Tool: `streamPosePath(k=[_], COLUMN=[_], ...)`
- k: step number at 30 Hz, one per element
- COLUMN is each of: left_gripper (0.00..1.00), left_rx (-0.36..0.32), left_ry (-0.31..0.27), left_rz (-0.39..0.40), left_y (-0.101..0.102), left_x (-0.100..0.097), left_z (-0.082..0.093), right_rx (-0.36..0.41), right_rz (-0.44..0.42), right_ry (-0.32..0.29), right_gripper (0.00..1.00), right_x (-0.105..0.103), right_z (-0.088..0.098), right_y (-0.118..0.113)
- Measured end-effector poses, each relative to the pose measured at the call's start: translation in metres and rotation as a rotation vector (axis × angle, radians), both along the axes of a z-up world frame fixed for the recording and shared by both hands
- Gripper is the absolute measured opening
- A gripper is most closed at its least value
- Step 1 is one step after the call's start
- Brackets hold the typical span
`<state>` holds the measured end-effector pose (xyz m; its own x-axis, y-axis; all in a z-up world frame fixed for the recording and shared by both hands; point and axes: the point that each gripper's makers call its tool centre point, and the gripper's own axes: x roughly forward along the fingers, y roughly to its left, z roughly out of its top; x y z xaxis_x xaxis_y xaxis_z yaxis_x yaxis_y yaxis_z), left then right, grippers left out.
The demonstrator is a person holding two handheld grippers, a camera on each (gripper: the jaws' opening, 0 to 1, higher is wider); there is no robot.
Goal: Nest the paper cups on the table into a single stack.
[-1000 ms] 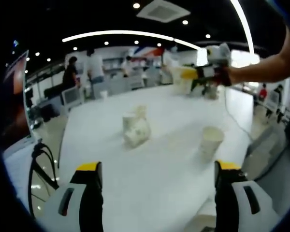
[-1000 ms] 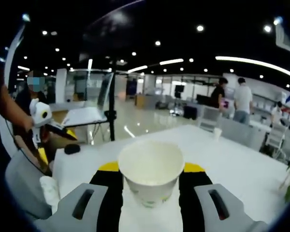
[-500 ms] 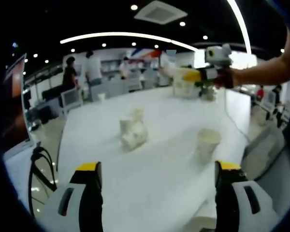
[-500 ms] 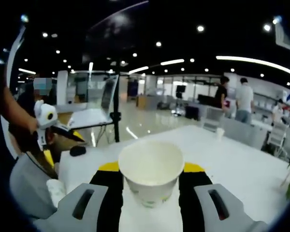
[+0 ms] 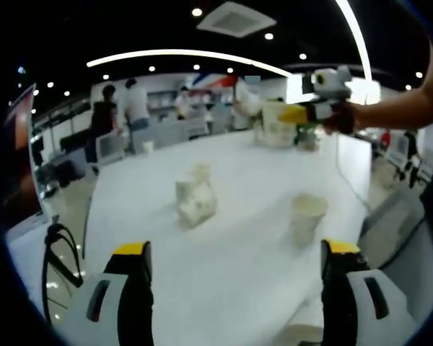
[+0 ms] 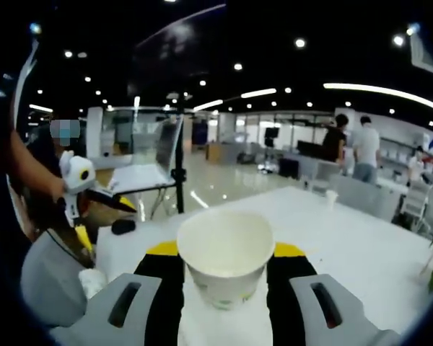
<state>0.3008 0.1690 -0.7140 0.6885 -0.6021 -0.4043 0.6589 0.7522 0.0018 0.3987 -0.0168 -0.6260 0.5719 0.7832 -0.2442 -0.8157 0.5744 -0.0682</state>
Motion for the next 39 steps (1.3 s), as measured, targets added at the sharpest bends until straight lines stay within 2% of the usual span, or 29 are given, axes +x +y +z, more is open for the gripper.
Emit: streamPosePath(k=[20,39], left_gripper=[0.98,0.99], left_rx=[-0.001,-0.003], left_ry=[0.013,0.013], left_rz=[-0.015,-0.015], left_y=[0.001,0.001], left_x=[-0.007,-0.008], left_z=[-0.001,0.001], right_rx=[0.001,0.02], right_rz=[0.056,0.074], right_ry=[0.018,0.028], right_gripper=[0.42,0.42], right_x=[-0.034,-0.06], right_z=[0.003,0.012], right_y=[0.003,0.0])
